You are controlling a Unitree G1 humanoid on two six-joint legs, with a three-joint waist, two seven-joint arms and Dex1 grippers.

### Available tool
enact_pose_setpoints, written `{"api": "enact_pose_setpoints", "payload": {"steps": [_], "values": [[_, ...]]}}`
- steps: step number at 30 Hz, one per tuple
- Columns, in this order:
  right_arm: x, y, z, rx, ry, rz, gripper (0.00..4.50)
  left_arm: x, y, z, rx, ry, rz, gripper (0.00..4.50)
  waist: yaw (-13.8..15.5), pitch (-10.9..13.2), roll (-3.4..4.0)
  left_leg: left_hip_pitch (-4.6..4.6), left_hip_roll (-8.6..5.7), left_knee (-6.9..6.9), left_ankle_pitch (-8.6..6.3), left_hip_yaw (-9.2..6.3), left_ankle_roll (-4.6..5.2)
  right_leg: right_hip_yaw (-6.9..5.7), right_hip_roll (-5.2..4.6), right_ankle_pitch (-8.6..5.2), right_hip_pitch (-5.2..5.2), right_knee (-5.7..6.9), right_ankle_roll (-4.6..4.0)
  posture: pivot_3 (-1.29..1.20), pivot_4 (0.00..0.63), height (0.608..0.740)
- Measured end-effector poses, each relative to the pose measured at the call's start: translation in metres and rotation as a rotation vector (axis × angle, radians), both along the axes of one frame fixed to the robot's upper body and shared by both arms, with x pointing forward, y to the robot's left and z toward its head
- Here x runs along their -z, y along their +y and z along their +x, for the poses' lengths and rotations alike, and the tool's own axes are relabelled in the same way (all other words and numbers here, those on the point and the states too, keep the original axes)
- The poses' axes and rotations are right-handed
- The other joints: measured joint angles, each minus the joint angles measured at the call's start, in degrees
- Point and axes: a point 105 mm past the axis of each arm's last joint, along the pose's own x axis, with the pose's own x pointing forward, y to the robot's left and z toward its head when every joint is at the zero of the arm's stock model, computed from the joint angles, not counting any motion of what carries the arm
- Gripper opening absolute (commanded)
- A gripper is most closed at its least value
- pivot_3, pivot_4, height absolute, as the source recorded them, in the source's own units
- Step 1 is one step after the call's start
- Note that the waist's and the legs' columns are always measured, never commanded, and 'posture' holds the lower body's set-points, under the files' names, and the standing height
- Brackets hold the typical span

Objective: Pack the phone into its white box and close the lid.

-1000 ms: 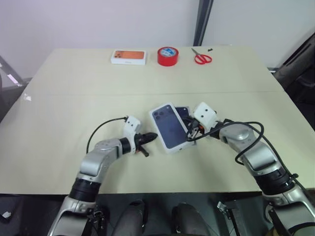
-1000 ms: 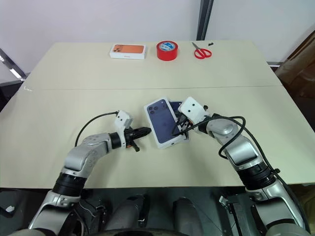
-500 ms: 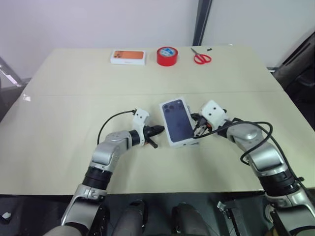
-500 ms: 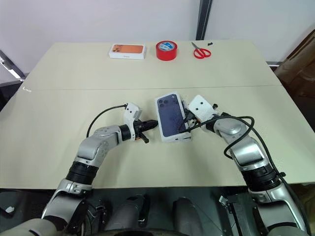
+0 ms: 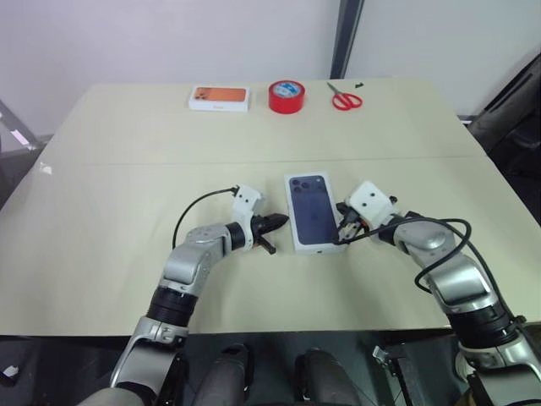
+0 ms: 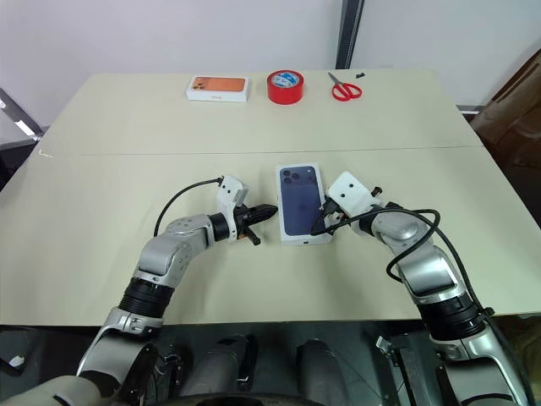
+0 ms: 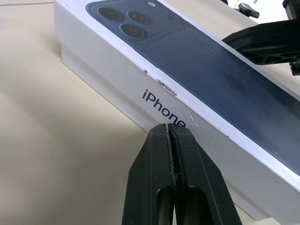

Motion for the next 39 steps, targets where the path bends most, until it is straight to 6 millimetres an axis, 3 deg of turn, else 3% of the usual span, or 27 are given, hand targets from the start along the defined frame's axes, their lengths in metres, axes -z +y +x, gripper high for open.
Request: {"api": "enact_pose_setpoints", "payload": {"steps": [21, 28, 35, 39], "values": [[0.007, 0.000, 0.007, 0.024, 0.000, -0.027, 0.03, 0.001, 0.001, 0.001, -0.019, -0.035, 0.022, 0.12, -0.1, 0.0, 0.00, 0.00, 0.00, 0.00, 0.02, 0.00, -0.03, 0.00, 0.01, 0.00, -0.01, 0.01, 0.00, 0.00, 0.150, 0.734], [0.011, -0.009, 0.016, 0.061, 0.005, -0.084, 0.03, -0.006, 0.006, 0.011, -0.076, -0.078, 0.018, 0.12, -0.1, 0.0, 0.00, 0.00, 0.00, 0.00, 0.04, 0.01, -0.07, 0.00, 0.01, 0.00, -0.02, 0.02, 0.00, 0.00, 0.150, 0.734], [-0.014, -0.012, 0.030, 0.083, -0.076, -0.100, 0.03, -0.030, 0.004, 0.021, -0.099, -0.144, -0.022, 0.12, 0.0, 0.0, 0.00, 0.00, 0.00, 0.01, 0.06, 0.02, -0.10, 0.00, 0.02, 0.00, -0.02, 0.03, 0.00, 0.00, 0.150, 0.734], [-0.028, -0.006, 0.034, 0.066, -0.119, -0.054, 0.03, -0.042, -0.008, 0.026, -0.080, -0.169, -0.047, 0.12, -0.1, 0.0, 0.00, 0.00, 0.00, 0.01, 0.07, 0.02, -0.11, 0.00, 0.03, 0.00, -0.03, 0.04, 0.00, 0.00, 0.150, 0.734]]}}
